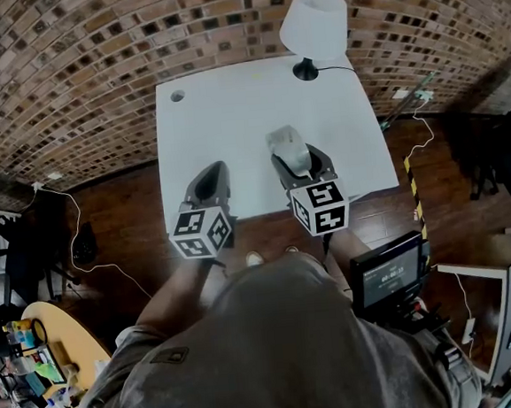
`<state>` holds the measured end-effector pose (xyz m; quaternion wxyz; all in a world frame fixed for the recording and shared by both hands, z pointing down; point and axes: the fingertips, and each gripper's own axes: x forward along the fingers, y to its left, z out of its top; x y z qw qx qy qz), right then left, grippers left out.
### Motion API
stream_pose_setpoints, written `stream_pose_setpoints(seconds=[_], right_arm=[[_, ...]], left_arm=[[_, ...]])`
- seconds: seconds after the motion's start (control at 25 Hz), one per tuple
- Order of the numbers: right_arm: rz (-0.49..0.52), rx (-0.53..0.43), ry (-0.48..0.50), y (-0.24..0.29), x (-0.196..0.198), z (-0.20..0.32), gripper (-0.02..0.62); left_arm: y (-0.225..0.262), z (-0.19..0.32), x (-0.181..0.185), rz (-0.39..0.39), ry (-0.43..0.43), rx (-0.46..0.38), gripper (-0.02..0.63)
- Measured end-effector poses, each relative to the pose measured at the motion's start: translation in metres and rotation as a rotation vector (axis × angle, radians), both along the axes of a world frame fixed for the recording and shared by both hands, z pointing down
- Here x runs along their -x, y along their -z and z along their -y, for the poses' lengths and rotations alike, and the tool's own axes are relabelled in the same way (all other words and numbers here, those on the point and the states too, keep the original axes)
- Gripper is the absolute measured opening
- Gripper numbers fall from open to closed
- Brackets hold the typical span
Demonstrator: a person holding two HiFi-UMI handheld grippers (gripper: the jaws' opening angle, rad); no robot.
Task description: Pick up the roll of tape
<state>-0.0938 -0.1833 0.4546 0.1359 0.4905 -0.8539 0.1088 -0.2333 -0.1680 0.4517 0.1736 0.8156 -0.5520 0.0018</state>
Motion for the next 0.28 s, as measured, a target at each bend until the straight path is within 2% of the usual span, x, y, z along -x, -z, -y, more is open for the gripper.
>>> stream_pose_setpoints(seconds=[0.28], right_arm=[[-0.001, 0.002, 0.006, 0.0018, 0.0004, 0.0018, 0.236]], left_arm=[[0.0023, 0.0009, 0.0009, 0.004, 0.001, 0.002, 0.002]])
